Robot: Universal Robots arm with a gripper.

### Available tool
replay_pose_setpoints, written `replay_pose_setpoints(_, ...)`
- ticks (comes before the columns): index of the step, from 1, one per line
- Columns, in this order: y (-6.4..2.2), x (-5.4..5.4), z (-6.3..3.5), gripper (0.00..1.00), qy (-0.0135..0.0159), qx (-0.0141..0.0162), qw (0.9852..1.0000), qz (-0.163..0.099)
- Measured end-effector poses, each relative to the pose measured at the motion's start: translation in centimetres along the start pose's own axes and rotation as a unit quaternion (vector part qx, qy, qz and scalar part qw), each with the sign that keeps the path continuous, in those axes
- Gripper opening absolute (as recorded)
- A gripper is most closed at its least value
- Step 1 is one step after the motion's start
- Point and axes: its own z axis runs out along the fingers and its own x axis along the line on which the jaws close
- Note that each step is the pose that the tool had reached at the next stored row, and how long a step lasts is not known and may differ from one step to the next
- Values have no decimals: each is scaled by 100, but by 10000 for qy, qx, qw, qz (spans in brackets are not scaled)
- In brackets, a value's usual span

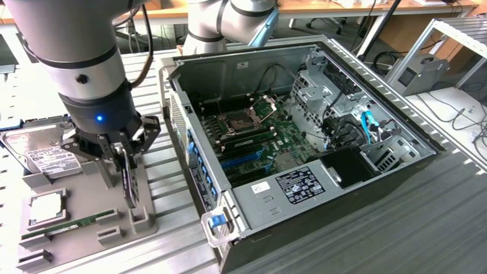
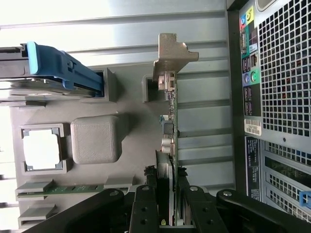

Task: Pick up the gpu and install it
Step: 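Pick up the gpu and move the gpu toward the slot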

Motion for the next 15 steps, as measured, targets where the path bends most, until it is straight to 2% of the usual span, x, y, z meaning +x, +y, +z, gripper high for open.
replay_pose_setpoints(15, 0, -1, -48, 27, 0, 0, 10000, 0)
